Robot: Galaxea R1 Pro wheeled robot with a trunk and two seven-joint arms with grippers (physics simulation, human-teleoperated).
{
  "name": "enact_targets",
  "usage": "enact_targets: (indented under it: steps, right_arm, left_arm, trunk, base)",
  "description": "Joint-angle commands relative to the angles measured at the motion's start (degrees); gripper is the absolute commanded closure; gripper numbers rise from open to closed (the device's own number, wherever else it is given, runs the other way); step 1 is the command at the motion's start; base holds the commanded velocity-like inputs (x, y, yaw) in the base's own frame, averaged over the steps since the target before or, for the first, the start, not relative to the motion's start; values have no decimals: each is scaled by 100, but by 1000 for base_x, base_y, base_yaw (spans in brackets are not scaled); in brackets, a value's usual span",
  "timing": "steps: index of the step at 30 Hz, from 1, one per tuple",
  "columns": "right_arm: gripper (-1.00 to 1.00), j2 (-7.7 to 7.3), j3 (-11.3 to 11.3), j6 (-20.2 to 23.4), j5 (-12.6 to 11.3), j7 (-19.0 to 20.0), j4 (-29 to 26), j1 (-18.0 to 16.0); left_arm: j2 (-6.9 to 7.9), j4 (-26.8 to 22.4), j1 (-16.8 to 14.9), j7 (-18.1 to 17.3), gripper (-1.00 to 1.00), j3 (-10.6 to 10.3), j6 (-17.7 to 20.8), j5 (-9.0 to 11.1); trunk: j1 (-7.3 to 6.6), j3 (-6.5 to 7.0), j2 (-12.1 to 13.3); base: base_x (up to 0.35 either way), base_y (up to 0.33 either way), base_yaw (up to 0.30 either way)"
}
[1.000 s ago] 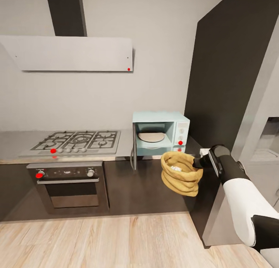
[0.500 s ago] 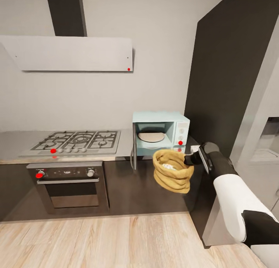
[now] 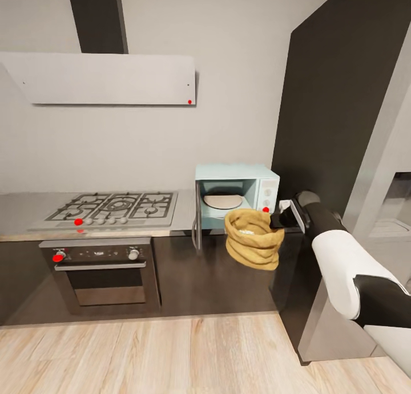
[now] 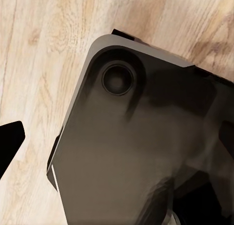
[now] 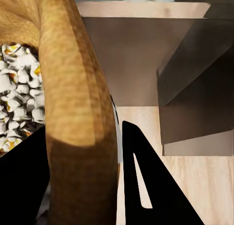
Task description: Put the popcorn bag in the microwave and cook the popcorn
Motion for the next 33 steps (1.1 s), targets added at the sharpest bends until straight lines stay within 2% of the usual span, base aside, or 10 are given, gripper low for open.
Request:
enact_targets:
  steps: [1,11,14,18,30,33]
  right_arm:
    - [100,1,-23,15,61,56,-32,-5]
    - [100,4,-38,15,46,64,-97,-5]
    - [100,20,-35,15,42,67,-368,-5]
    - [100,27,-32,15,41,67,-559,-5]
    - [100,52,-29,15,51,56,-570,-5]
    - [100,137,-14,15,57,51,-573,-5]
  left_arm:
    - [-2,-4,-1,14,-100,26,-12,-1]
    - [-2,-9,-1,19,-100,29,-12,12]
    - [-2,-2,-1,15,-100,28,-12,13]
    - [-2,4,-1,13,-100,25,-12,8]
    - [-2,5,-1,12,-100,26,-12,7]
    - [-2,5,-1,12,-100,26,-12,7]
  trunk:
    - [0,-7,-4]
    - [0,-7,-4]
    - [0,-7,-4]
    - [0,-7,-4]
    - [0,-7,-4]
    - [0,-7,-4]
  base:
    - [0,0,0]
    - [0,0,0]
    - [35,0,0]
    - [246,0,0]
    - [301,0,0]
    - [298,0,0]
